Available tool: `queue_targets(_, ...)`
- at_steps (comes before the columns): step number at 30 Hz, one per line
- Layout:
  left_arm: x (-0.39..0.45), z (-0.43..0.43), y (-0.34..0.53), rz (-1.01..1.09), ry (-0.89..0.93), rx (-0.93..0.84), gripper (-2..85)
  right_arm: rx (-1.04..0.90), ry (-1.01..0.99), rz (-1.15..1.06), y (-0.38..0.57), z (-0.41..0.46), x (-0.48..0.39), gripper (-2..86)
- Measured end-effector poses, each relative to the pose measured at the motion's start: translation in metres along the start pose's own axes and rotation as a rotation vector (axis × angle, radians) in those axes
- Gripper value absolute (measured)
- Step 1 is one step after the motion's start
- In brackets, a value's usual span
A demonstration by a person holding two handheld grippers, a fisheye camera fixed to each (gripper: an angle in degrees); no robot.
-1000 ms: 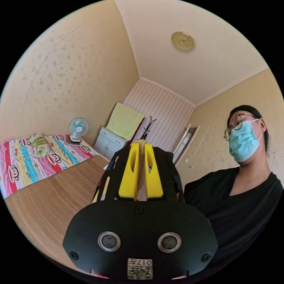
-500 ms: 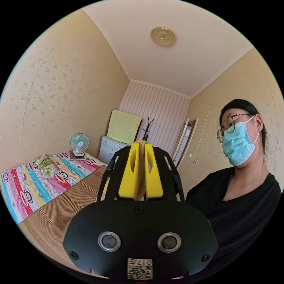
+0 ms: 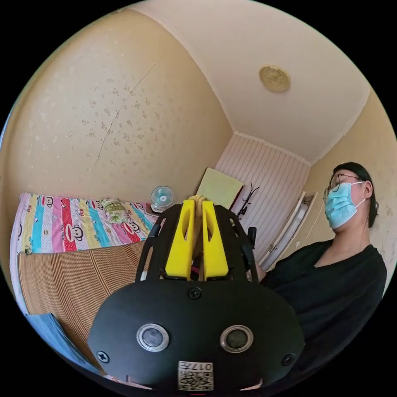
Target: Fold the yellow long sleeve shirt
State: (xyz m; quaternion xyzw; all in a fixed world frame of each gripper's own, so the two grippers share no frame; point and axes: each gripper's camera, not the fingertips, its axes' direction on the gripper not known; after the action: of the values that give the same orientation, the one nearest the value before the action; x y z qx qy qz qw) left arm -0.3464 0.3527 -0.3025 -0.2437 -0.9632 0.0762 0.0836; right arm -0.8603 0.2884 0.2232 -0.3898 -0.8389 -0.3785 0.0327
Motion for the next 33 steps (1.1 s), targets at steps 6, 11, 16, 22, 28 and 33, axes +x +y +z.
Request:
queue_targets(6,0.011,-0.078,0.038,0.064,0.21,-0.107,3.7,0.105,0.076,0.121,-0.017,-0.019,-0.024,2.8)
queue_targets(11,0.051,-0.121,-0.001,0.134,0.144,-0.275,3.7,0.111,0.21,-0.115,-0.064,-0.042,-0.091,2.8)
queue_targets(16,0.068,-0.144,-0.059,0.076,-0.125,-0.238,3.3,0.216,0.395,-0.221,-0.093,-0.041,-0.143,3.0)
queue_targets(22,0.016,-0.147,-0.179,-0.015,-0.303,-0.117,3.4,0.137,0.634,-0.236,-0.141,0.039,-0.063,4.1)
queue_targets(28,-0.23,-0.086,-0.315,-0.466,-0.564,-0.347,7.2,-0.524,0.818,-0.04,-0.213,0.237,0.165,7.9)
queue_targets(33,-0.321,-0.141,-0.19,-0.854,-0.797,-0.541,6.5,-0.796,1.061,0.174,-0.115,0.224,0.266,7.0)
